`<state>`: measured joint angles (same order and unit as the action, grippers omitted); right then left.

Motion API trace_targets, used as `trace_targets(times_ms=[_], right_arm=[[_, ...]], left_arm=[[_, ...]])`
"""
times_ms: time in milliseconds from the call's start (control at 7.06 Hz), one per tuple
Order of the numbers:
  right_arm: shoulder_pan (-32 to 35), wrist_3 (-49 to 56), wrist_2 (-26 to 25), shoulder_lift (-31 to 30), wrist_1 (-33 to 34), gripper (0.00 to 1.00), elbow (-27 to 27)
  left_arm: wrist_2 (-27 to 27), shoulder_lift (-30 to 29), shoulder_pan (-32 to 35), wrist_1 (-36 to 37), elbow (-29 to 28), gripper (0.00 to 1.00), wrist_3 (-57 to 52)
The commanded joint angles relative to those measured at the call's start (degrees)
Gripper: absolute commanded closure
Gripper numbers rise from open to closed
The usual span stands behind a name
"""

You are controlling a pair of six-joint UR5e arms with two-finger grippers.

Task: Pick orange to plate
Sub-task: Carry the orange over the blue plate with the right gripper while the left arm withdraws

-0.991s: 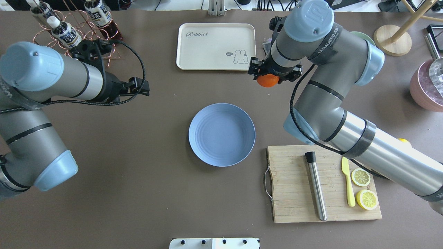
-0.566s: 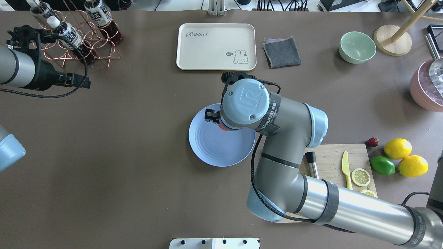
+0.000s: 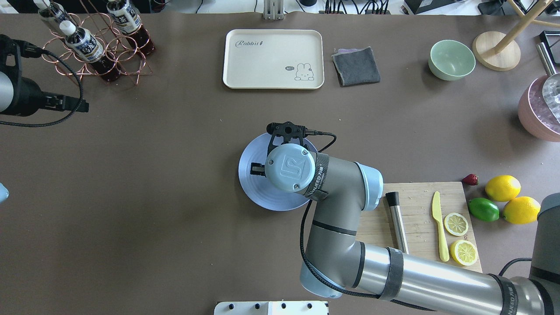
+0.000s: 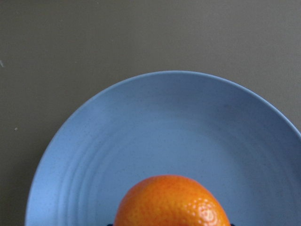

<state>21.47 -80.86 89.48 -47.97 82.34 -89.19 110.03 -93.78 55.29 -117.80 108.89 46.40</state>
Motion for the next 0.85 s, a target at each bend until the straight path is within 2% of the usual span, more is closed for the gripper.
trace_targets(times_ms=[0, 142, 425, 566, 708], right_arm=[[-0.1, 0.4, -0.1, 0.0, -1.6, 1.00, 2.3], [-0.1, 0.3, -0.1, 0.0, -1.7, 0.02, 2.3], [2.2, 0.4, 1.2, 0.3, -1.0, 0.00, 0.1], [5.2, 0.4, 6.7, 0.4, 1.5, 0.00, -4.5], [7.8, 0.4, 10.2, 0.6, 11.9, 0.00, -13.8]], left_arm=[[0.2, 0.4, 0.1, -0.1, -0.2, 0.02, -0.1], [0.3, 0.4, 0.1, -0.1, -0.2, 0.02, -0.1], [0.4, 0.4, 0.1, -0.1, -0.1, 0.02, -0.1], [0.5, 0.4, 0.1, -0.1, 0.2, 0.02, -0.1], [0.4, 0.5, 0.2, -0.1, 0.4, 0.02, -0.1]])
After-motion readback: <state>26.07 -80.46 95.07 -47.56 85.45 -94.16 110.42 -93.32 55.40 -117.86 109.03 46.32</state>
